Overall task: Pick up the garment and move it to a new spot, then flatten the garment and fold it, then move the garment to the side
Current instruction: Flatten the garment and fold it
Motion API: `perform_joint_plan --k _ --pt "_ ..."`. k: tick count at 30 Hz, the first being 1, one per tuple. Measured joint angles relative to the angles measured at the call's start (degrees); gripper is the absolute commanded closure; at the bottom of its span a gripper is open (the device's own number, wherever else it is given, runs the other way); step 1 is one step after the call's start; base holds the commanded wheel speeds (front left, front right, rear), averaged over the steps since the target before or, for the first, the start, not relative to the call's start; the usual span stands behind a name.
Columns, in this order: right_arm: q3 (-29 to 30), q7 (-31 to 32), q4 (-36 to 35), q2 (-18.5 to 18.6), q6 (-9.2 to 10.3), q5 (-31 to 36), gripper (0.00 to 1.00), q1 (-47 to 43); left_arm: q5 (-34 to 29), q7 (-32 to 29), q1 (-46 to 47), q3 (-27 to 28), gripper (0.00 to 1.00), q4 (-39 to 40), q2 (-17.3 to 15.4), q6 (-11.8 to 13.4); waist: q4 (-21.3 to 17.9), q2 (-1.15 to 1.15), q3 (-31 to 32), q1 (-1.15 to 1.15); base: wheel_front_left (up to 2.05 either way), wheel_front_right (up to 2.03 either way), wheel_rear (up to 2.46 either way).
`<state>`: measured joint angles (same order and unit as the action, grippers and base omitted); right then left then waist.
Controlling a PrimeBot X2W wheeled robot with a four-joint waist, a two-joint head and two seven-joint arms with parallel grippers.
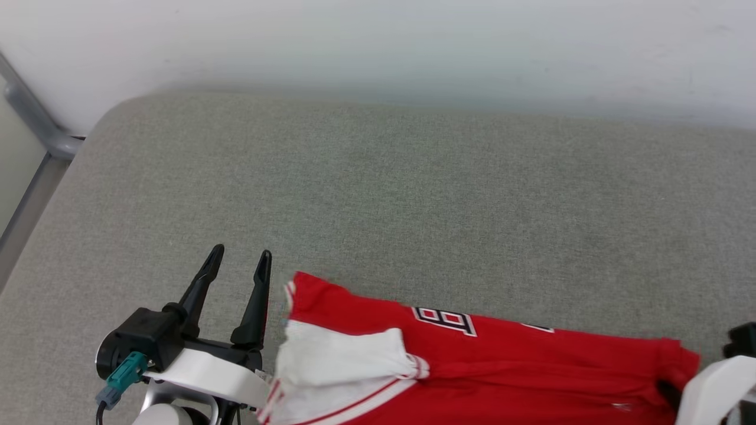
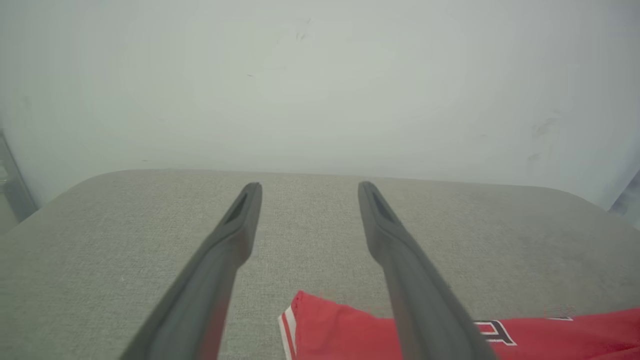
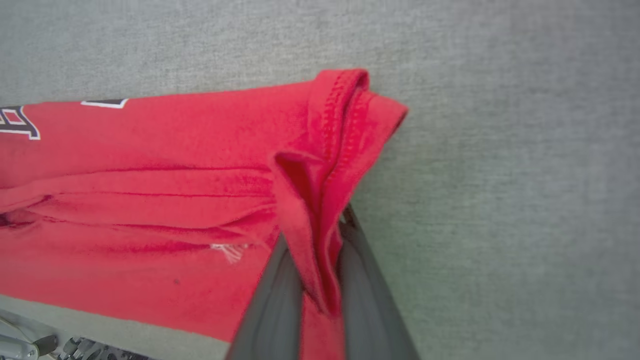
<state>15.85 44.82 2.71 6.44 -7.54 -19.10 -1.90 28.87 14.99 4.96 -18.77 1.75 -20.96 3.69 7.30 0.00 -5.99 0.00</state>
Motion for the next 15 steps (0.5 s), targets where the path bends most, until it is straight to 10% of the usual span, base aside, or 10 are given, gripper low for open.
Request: perform_joint_plan --k 10,15 --pt "12.2 3.5 -2.0 2.3 0.02 0.6 1.0 -0.3 -0.3 -0.2 -0.7 -0.8 0.0 -0.1 0.0 0.8 -0.6 0.0 2.1 0.0 0.0 0.0 0.0" --pt "15.7 11.5 -2.6 -2.0 0.03 -11.1 1.0 1.2 -0.2 -0.5 -0.9 -1.2 0.0 -0.4 0.1 0.8 -0.8 0.0 2.9 0.0 0.0 0.0 0.0"
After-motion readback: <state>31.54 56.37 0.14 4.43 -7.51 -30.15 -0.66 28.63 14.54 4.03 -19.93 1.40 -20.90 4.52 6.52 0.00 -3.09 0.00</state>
